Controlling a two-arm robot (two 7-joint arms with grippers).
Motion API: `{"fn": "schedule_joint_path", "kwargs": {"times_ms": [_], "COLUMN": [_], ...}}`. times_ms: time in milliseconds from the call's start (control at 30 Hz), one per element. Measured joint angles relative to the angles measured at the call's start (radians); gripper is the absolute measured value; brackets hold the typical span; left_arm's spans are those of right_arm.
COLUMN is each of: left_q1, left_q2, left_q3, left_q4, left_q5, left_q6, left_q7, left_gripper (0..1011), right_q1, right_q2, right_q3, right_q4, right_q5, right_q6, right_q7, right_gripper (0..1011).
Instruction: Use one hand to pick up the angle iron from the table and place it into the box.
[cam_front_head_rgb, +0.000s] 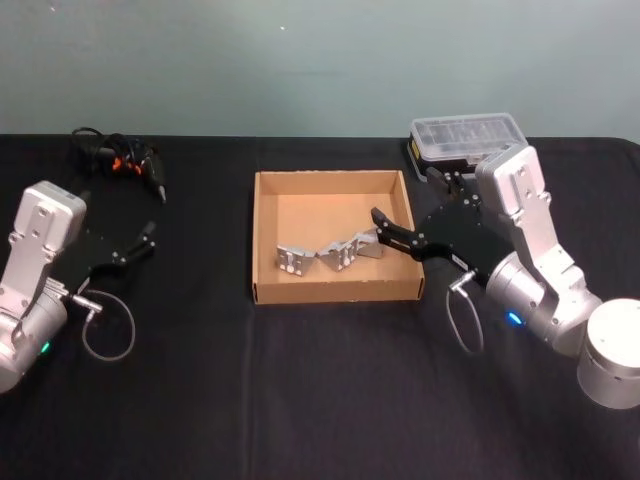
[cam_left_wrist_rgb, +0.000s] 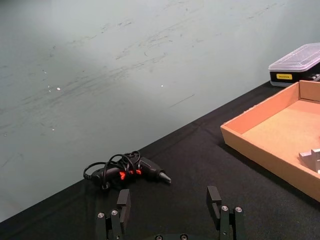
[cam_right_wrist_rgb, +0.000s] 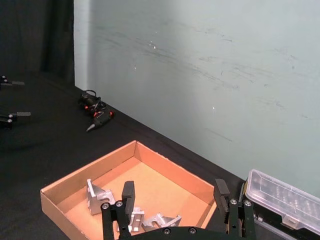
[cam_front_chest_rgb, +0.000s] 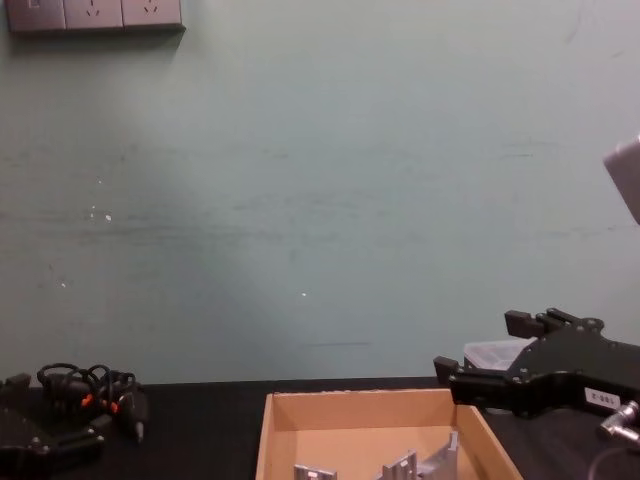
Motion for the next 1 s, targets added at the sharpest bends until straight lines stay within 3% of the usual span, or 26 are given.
{"fn": "schedule_joint_path", "kwargs": {"times_ms": [1000], "left_q1": [0.000], "left_q2": [0.000], "left_q3": [0.000], "left_q4": [0.000], "left_q5": [0.000], "left_q6": [0.000], "left_q7": [0.000], "left_gripper": [1000], "right_q1": [0.008], "right_q2": [-0.002], "right_q3": [-0.007], "right_q4": [0.002], "right_q5": [0.004], "right_q6": [0.007], "right_q7": [0.003], "right_gripper": [1003]}}
